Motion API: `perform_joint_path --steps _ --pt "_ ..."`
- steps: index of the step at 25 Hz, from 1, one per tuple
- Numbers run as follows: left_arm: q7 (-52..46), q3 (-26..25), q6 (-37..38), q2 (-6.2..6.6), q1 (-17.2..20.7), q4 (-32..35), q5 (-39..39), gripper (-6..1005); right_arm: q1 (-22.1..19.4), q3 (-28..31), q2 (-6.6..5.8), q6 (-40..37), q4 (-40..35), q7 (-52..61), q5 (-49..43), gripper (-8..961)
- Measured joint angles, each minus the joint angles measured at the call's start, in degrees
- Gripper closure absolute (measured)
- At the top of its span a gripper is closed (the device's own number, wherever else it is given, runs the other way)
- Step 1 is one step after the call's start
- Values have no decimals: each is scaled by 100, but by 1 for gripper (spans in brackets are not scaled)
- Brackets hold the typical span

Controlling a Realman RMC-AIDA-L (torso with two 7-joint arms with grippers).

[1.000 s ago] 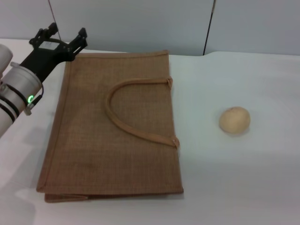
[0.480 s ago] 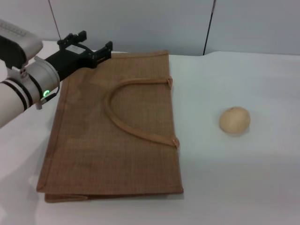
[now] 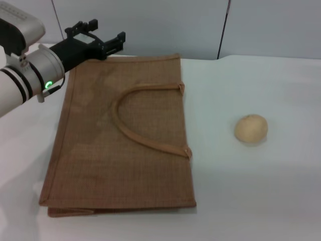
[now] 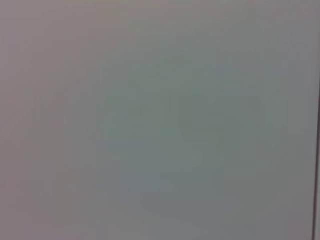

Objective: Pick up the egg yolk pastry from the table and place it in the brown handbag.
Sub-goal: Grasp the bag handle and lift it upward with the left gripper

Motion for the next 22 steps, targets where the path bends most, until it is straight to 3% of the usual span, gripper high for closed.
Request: perform_joint_path --steps 6,13,22 --pt "-138 35 -36 -10 57 295 -2 126 -9 -8 -1 13 -3 0 -16 93" --pt "-326 405 -387 -47 432 1063 -105 127 -15 -11 -1 14 -1 0 -25 93" --pt "167 1234 -737 -64 1066 1732 -1183 128 -16 -14 -1 14 0 0 -20 93"
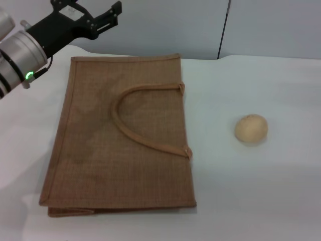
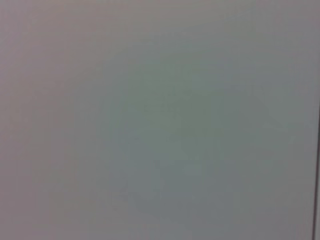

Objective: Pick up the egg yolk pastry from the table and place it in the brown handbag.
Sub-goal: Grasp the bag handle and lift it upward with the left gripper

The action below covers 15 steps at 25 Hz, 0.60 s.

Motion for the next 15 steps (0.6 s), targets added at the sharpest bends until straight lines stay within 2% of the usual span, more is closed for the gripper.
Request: perform_joint_path --steps 6,15 --pt "219 586 513 -1 386 587 -472 128 1 -2 0 0 0 0 7 93" --pt "1294 1610 1342 2 916 1398 -1936 132 7 -4 6 0 -1 0 26 93"
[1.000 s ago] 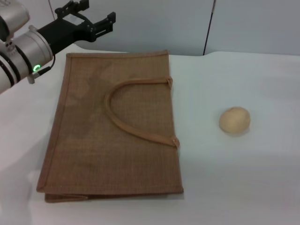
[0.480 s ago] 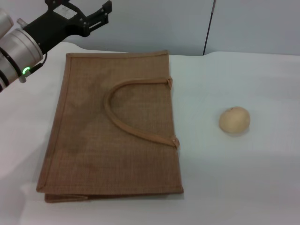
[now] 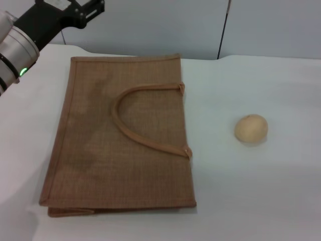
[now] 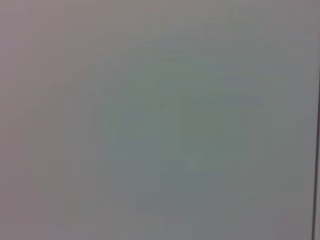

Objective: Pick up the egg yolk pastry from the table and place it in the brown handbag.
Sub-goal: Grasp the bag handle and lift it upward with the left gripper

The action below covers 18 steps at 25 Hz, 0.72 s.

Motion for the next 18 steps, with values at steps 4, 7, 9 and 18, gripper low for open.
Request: perform_joint_path --steps 4,7,9,18 --pt "620 375 311 6 132 166 -736 138 0 -1 2 0 0 0 -1 94" --pt "826 483 462 6 149 203 -946 138 -5 1 3 0 0 0 -3 94" --pt "931 546 612 -1 185 294 -1016 138 -3 -3 3 0 0 0 -5 94" --pt "1899 952 464 2 418 492 -1985 139 22 1 -1 125 0 0 -7 94"
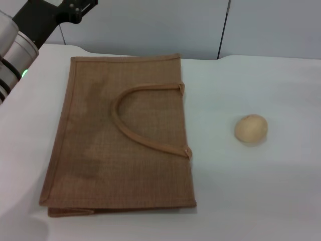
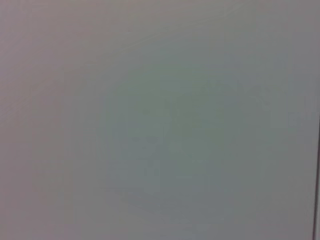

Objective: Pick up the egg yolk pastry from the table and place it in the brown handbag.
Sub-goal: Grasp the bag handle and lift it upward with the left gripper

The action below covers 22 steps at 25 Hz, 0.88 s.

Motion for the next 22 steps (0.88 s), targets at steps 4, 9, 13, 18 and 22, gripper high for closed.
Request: perform_joint_path --steps 4,9,13,18,22 --pt "-93 40 110 21 -25 1 -205 139 7 -2 -3 13 0 0 -11 94" --pt "-305 201 731 35 -120 51 -278 140 3 -10 -5 18 0 0 -21 94" --pt "-420 313 1501 64 -239 211 -247 140 -17 -17 -6 23 0 0 -25 94" --pt "-709 366 2172 72 -322 458 -249 140 -19 -20 -6 24 0 0 -34 94" --pt "-1180 372 2158 98 -293 578 -222 141 -26 -21 -5 24 0 0 -34 94"
